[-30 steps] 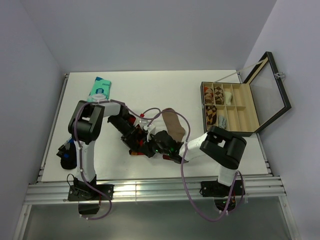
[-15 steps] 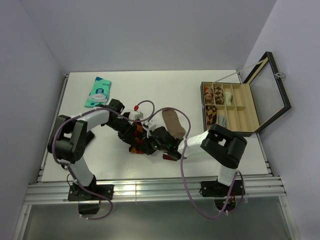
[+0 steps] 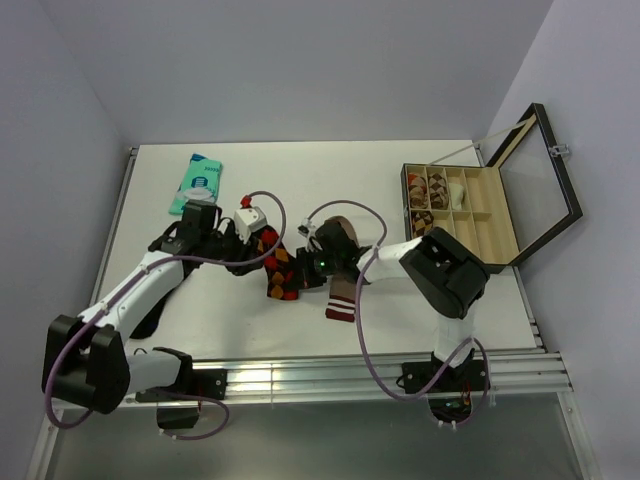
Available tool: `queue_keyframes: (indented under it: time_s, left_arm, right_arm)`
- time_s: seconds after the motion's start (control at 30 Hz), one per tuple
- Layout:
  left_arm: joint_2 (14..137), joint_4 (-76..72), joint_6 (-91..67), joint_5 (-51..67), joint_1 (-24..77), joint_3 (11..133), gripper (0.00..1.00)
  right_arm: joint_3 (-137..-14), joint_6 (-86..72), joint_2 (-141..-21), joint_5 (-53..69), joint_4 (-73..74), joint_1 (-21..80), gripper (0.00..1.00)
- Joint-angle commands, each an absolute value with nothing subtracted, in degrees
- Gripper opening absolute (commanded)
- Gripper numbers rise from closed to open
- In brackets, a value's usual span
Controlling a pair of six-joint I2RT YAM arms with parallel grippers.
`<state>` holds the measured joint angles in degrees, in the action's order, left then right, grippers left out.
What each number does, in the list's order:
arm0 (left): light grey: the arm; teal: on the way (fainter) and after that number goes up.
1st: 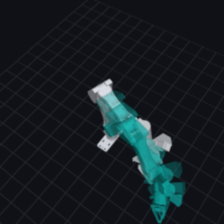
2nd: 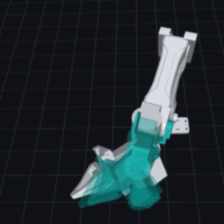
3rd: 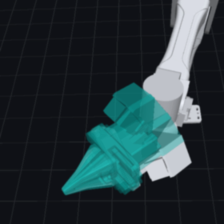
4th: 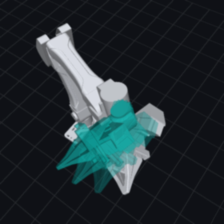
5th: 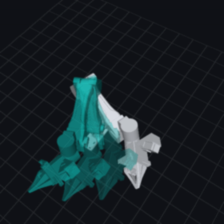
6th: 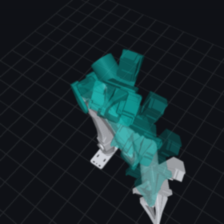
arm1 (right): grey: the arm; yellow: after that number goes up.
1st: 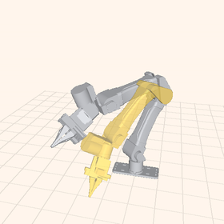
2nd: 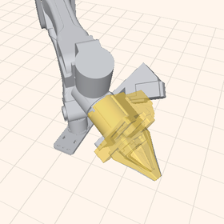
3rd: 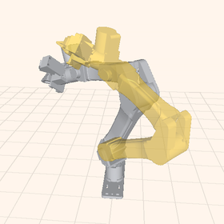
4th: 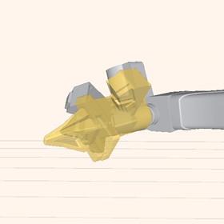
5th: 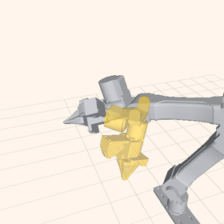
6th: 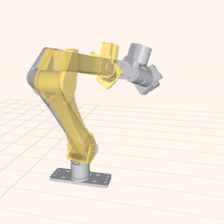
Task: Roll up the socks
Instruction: Roll the sock at the center of the board.
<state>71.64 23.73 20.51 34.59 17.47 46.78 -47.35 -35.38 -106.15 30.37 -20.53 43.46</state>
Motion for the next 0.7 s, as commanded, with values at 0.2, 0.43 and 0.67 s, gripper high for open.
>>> queue_keyframes:
  time_s: [0.2,0.43,0.67]
  left_arm:
    - [61.62,11.87,29.17,15.13,31.43,34.74,0.50]
    - [60.03,7.83,34.27,5.72,42.71,28.75,0.53]
    - [62.75,0.44,37.70,-0.69,49.73,22.68,0.57]
  right_arm:
    - [-62.13,-32.26,-115.31,35.42,8.25,42.10,0.01]
    - [-66.61,-31.99,-119.44,38.05,14.06,40.78,0.02]
    - [-70.40,-31.55,-121.64,37.71,19.59,39.90,0.02]
